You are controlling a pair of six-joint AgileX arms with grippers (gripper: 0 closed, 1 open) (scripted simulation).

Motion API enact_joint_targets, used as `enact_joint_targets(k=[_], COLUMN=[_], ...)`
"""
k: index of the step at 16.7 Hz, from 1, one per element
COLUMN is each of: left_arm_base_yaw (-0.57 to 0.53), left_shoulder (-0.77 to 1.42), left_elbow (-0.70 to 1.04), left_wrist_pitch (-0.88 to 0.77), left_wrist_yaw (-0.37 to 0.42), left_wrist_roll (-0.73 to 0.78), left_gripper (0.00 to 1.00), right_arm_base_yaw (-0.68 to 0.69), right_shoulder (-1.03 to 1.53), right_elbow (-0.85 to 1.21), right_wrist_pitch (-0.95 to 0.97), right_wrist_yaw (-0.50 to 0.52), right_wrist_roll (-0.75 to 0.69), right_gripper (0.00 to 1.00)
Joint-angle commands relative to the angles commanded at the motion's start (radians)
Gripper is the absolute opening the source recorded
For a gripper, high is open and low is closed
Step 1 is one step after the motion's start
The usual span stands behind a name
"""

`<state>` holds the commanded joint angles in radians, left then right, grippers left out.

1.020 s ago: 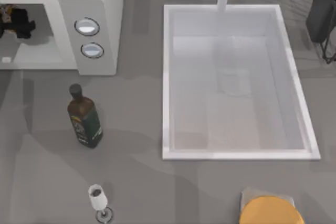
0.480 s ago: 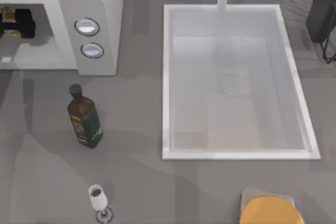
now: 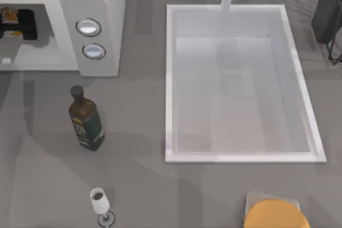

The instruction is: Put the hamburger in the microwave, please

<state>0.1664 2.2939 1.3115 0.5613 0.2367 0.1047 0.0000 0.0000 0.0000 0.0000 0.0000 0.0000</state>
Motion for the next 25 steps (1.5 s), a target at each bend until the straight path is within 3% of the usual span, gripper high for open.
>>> enact_joint_targets(k=[5, 11, 15, 22, 25], left_arm_base_yaw=[0.035, 0.114, 0.151, 0.154, 0.154], left_shoulder=[-0.113, -0.344, -0.464, -0.485, -0.55], left_elbow=[-0.164, -0.631, -0.836, -0.874, -0.844], left_wrist_pitch=[0.082, 0.247, 0.34, 0.36, 0.294], left_wrist_yaw=[0.022, 0.083, 0.125, 0.135, 0.132], left_wrist_roll=[0.022, 0.048, 0.064, 0.069, 0.07], left_gripper=[1.0, 1.0, 1.0, 1.0, 1.0], right_arm_base_yaw=[0.0, 0.0, 0.0, 0.0, 0.0], right_shoulder=[0.0, 0.0, 0.0, 0.0, 0.0], right_elbow=[0.0, 0.0, 0.0, 0.0, 0.0], right_wrist_pitch=[0.0, 0.0, 0.0, 0.0, 0.0], right_wrist_yaw=[0.0, 0.0, 0.0, 0.0, 0.0], right_wrist_roll=[0.0, 0.0, 0.0, 0.0, 0.0], right_gripper=[1.0, 1.0, 1.0, 1.0, 1.0])
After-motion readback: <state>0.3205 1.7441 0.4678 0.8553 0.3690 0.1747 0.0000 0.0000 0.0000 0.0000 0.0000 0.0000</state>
